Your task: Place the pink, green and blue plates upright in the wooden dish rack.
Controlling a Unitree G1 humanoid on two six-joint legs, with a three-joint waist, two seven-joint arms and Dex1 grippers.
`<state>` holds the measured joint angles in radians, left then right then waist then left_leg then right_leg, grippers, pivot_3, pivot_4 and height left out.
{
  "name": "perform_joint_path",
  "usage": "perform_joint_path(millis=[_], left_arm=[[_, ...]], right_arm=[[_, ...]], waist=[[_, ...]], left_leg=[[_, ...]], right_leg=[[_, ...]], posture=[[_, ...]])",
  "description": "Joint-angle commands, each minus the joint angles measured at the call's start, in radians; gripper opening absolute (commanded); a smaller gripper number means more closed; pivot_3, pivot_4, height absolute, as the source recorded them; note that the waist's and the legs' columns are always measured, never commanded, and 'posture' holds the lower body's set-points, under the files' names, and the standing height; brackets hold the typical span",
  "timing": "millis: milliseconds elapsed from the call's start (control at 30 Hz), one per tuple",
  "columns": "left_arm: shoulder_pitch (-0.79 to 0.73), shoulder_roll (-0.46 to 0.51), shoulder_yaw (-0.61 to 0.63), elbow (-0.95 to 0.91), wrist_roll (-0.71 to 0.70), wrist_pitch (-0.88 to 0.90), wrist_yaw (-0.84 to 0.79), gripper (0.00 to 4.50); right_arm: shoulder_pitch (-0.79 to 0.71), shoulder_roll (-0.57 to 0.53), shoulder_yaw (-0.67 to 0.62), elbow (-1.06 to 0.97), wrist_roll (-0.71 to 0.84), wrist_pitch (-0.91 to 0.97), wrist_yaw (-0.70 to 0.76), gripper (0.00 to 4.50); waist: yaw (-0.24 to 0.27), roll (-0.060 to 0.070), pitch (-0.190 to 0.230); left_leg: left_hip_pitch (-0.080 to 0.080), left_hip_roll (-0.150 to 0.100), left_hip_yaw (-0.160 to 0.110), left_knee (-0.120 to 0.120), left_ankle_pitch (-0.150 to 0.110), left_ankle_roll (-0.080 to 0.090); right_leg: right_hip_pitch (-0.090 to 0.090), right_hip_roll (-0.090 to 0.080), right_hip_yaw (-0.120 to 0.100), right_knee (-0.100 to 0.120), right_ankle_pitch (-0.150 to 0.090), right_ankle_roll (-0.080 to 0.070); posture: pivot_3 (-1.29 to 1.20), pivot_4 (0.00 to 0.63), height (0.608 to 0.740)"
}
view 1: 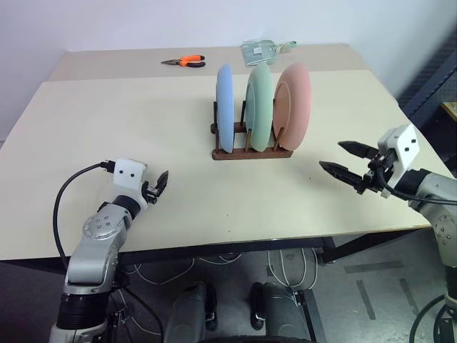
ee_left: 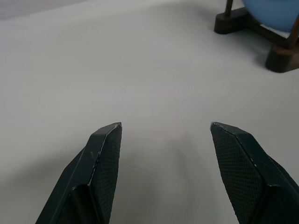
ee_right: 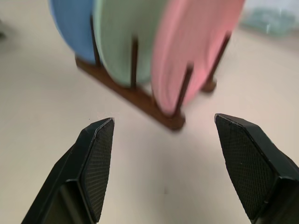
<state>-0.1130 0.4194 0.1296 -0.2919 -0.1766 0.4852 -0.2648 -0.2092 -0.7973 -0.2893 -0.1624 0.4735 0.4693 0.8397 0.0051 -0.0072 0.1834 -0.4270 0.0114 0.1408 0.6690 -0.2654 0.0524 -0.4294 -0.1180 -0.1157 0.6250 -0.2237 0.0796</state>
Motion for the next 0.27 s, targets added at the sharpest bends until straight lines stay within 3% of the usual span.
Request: perform_joint_path(millis=[33,267], left_arm=[[0.008,0.016,0.017,-0.023,0.020,-0.022,-0.001,3.11],[0.036,-0.001,0.020,-0.028,0.057,-0.021,0.047,3.11]], right_arm=[[-0.024,0.015,0.009,0.043,-0.035,-0.082,0.002,3.49],[-0.089,0.039,0.104,0.190,-0.141,-0.199,0.003,3.49]], waist=[[0.002,0.000,0.000],[0.006,0.000,0.000]], left_leg=[[0.000,0.000,0.000,0.000,0.000,0.000],[0.000,0.000,0.000,0.000,0.000,0.000]], right_leg=[[0.000,0.000,0.000,0.000,0.000,0.000],[0.000,0.000,0.000,0.000,0.000,0.000]], posture=[[0.00,0.150,0.740],[0.00,0.150,0.740]])
